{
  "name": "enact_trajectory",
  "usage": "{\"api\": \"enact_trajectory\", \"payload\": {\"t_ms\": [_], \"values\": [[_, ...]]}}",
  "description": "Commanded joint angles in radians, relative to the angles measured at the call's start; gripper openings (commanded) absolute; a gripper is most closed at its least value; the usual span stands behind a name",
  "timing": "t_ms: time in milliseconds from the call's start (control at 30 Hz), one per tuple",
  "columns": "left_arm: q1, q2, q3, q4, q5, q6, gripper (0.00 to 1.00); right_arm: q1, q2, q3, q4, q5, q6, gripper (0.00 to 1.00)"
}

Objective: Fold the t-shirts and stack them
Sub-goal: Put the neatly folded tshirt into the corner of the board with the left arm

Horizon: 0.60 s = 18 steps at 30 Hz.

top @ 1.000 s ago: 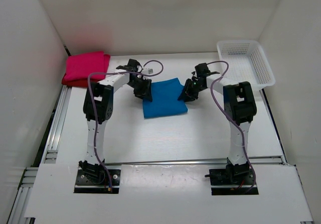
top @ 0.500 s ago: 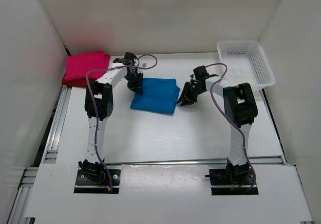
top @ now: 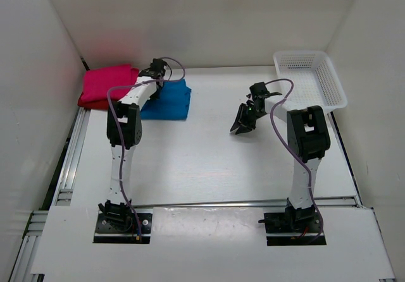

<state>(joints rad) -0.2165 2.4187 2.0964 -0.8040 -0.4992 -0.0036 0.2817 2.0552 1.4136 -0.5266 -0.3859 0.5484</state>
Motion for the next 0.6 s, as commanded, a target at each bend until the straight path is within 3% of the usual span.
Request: {"api": "enact_trajectory", "payload": {"t_ms": [0,567], "values": [[0.046,-0.017,0.111,0.095,-0.183,0.004,0.1,-0.004,-0.044,0.033,-0.026,0.021,-0.028,0.37],[0.147,-0.007,0.208,0.246,-0.292,0.004,0.1,-0.013,-0.044,-0.004,-0.035,0.05,-0.065,0.37]]}}
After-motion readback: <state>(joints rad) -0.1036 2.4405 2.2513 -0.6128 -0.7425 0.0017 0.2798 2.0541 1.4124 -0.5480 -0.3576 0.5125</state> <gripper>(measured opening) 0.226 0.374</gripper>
